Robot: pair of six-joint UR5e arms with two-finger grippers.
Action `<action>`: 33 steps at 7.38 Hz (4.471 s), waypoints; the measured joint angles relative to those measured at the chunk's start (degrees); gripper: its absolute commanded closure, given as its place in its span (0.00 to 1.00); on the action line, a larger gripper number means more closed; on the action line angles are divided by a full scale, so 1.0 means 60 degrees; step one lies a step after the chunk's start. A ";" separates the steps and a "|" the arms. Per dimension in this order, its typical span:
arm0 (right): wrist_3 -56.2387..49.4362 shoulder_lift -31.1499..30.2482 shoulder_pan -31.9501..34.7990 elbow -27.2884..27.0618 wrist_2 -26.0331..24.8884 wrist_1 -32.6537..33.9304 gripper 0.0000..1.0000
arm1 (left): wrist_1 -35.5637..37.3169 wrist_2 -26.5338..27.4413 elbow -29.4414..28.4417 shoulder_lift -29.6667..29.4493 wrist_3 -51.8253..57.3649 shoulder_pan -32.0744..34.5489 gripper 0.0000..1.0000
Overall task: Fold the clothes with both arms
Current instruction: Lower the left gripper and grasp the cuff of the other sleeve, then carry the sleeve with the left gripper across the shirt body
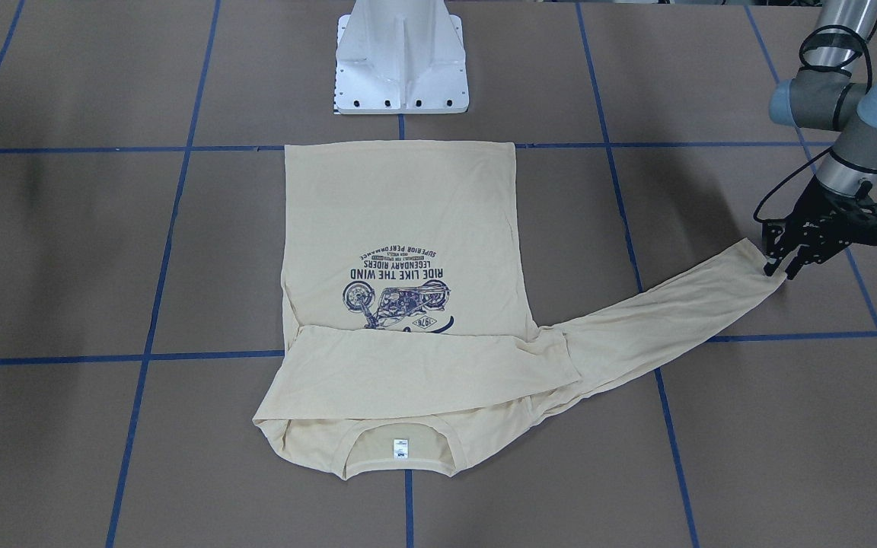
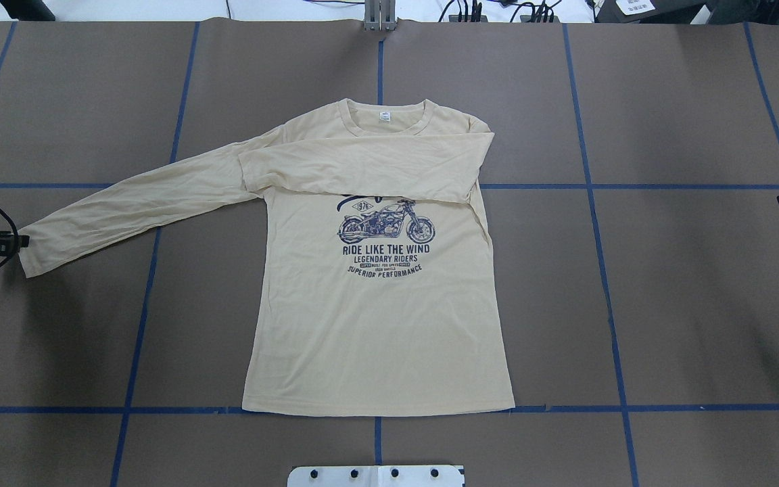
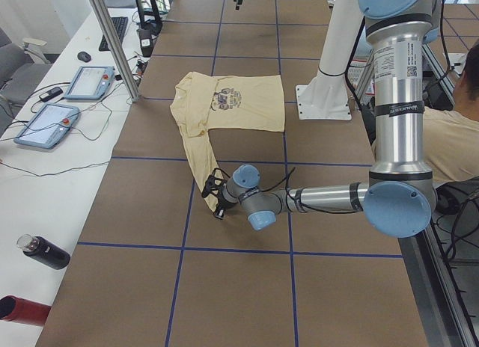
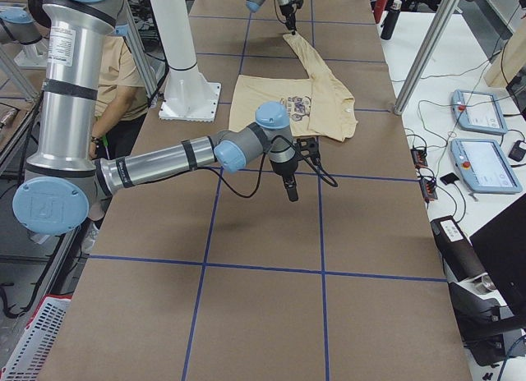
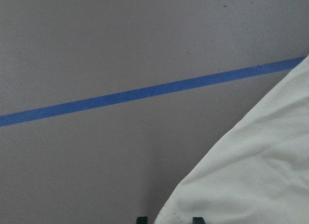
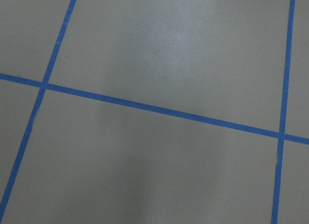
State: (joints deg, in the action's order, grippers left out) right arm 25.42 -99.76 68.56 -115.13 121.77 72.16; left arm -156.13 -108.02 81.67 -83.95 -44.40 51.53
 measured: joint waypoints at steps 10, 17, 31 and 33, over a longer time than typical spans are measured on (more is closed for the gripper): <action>-0.0004 0.0014 0.0000 0.0016 0.0022 0.0000 0.00 | 0.2797 -0.1577 0.3171 -0.0242 -0.0006 0.0378 1.00; 0.0011 0.0054 0.0000 0.0062 0.0022 0.0000 0.00 | 1.2610 -0.1580 0.3255 -0.8587 -0.2290 -0.0681 1.00; 0.0041 0.0071 0.0000 0.0043 0.0040 0.0003 0.00 | 0.7787 -0.0100 -0.6044 -1.4247 -0.7410 -0.2918 0.67; 0.0041 0.0071 0.0000 0.0046 0.0049 0.0004 0.00 | 0.7608 -0.0064 -0.5984 -1.4034 -0.6870 -0.2830 0.85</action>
State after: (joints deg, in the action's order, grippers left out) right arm 25.67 -99.33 68.55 -114.85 122.07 72.18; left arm -110.48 -108.40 45.76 -168.15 -85.62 34.55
